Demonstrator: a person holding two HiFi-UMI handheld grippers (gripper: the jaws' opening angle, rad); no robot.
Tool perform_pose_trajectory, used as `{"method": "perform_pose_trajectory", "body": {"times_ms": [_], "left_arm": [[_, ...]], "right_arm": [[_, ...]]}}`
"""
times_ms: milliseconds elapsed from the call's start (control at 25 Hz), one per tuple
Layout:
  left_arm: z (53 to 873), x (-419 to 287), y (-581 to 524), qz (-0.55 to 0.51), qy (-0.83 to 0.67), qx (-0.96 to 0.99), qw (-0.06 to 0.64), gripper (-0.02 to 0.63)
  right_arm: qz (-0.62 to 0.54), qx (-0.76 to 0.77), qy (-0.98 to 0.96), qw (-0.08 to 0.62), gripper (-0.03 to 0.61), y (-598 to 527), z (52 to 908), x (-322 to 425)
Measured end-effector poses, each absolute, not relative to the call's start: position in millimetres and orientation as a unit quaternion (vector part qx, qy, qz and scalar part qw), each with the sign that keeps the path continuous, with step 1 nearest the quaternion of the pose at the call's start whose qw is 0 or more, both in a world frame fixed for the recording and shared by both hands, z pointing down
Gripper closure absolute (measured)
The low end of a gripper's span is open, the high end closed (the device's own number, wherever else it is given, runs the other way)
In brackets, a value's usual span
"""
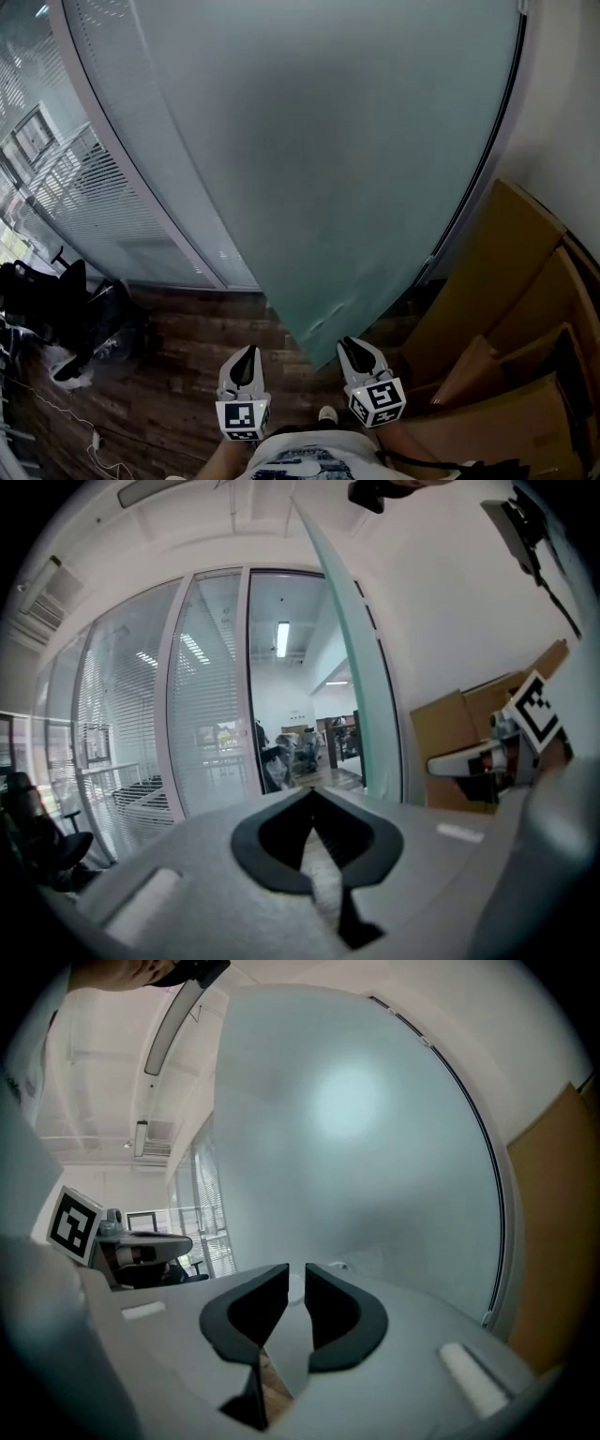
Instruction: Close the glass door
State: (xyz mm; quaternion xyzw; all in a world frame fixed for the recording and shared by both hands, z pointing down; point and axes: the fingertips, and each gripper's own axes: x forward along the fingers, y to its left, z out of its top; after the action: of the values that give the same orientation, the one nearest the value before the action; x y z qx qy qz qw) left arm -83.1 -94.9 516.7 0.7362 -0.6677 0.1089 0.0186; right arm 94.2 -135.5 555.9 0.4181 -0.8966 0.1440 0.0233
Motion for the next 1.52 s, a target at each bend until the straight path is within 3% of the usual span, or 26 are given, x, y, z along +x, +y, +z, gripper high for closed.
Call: {"method": "perform_pose_trajectory", "body": {"times_ms": [680, 920, 1120, 1240, 1520], "left_arm": [[522.9, -103.2, -120.5, 0.119, -0.683, 0.720, 0.029, 0.611], [525.9, -119.4, -122.6, 0.122, -0.693, 0.710, 0.032, 0.611], [532.6, -127.2, -121.3, 0.126, -0.698, 0.704, 0.029, 0.611], [532.3, -126.5, -120.2, 0.127, -0.702, 0.700, 0.035, 0.611], [531.1, -131.8, -114.8, 0.126, -0.713, 0.689, 0.036, 0.611]], "right_arm": [[0.117, 0.390, -0.909, 0.087, 0.385, -184.4, 602.1, 71.1], [0.102, 0.372, -0.918, 0.097, 0.365, -194.5, 609.5, 56.5], [0.069, 0.365, -0.922, 0.110, 0.368, -200.7, 609.8, 43.7], [0.061, 0.369, -0.919, 0.125, 0.433, -202.4, 608.4, 40.5], [0.075, 0.362, -0.920, 0.130, 0.451, -203.6, 617.5, 40.8]]}}
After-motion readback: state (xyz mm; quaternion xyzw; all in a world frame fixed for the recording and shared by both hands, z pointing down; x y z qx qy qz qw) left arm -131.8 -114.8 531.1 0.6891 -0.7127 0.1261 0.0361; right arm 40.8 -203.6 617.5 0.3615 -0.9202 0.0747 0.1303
